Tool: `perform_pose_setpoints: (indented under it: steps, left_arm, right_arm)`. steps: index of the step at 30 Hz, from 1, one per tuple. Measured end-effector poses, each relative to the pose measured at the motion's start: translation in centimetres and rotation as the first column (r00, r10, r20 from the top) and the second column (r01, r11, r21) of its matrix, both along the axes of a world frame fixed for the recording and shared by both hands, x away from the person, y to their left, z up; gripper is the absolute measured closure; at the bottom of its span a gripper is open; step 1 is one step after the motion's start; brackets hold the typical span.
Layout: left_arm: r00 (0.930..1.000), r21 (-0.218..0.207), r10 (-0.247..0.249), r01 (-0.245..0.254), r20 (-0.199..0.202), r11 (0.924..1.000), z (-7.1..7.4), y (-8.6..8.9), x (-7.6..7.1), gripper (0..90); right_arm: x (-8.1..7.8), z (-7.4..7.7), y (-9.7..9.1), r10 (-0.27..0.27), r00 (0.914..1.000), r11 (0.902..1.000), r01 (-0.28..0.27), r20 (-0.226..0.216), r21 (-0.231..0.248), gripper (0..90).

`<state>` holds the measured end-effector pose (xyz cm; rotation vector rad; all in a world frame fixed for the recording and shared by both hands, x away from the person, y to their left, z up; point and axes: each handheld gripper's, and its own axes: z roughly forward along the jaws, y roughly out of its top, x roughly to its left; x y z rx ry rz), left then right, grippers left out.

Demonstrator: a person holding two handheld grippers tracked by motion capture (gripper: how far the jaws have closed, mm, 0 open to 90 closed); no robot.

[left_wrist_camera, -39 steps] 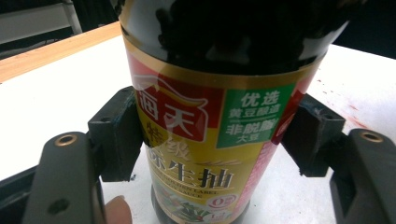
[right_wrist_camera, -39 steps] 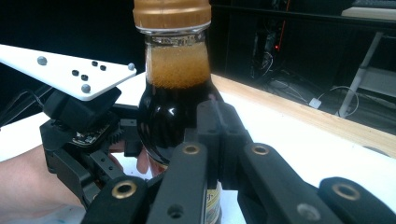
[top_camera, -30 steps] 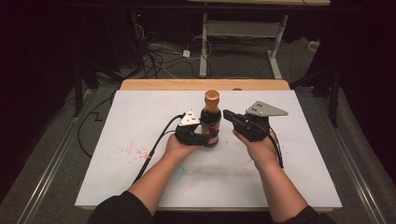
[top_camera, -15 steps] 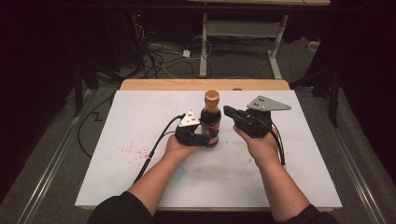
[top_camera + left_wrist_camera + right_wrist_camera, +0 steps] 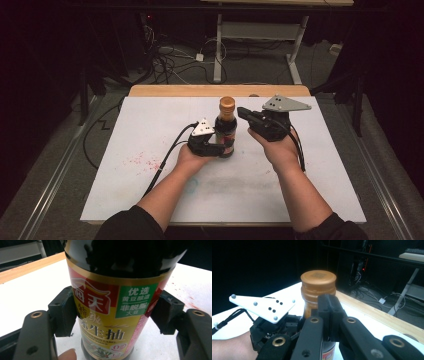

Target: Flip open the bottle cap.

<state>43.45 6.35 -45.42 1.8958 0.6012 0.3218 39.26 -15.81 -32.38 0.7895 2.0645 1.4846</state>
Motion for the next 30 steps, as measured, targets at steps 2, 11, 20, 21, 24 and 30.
perform_pose_setpoints:
  steps: [2, 11, 20, 21, 24, 30]
  left_arm:
    - [1.0, 0.0, 0.0, 0.0, 0.001, 1.0, 0.0, 0.0, 0.0, 28.5]
    - [1.0, 0.006, 0.003, -0.003, 0.006, 1.0, 0.0, 0.0, -0.1, 28.6]
    - [0.9999, 0.001, 0.012, -0.012, 0.012, 0.9999, -0.1, -0.1, -0.2, 28.7]
    - [0.9998, 0.003, 0.013, -0.013, 0.013, 0.9999, -0.1, -0.2, -0.2, 28.7]
    - [0.9998, 0.003, 0.013, -0.013, 0.016, 0.9999, -0.1, -0.2, -0.3, 28.8]
    - [0.9997, 0.007, 0.015, -0.015, 0.021, 0.9999, -0.1, -0.3, -0.4, 28.9]
  right_arm:
    - [0.2, 0.1, 0.2, 0.004, 1.0, 1.0, -0.004, -0.005, -0.002, 90.0]
    - [0.3, 0.5, 0.6, 0.024, 0.9993, 0.9995, -0.025, -0.029, -0.021, 90.0]
    - [0.3, 0.7, 1.0, 0.025, 0.9987, 0.9991, -0.027, -0.044, -0.032, 90.0]
    - [0.3, 0.8, 1.0, 0.025, 0.9987, 0.9991, -0.026, -0.044, -0.034, 90.0]
    - [0.3, 0.9, 1.0, 0.023, 0.9986, 0.9988, -0.025, -0.047, -0.043, 90.0]
    - [0.2, 1.4, 1.1, 0.019, 0.998, 0.9974, -0.023, -0.061, -0.068, 90.0]
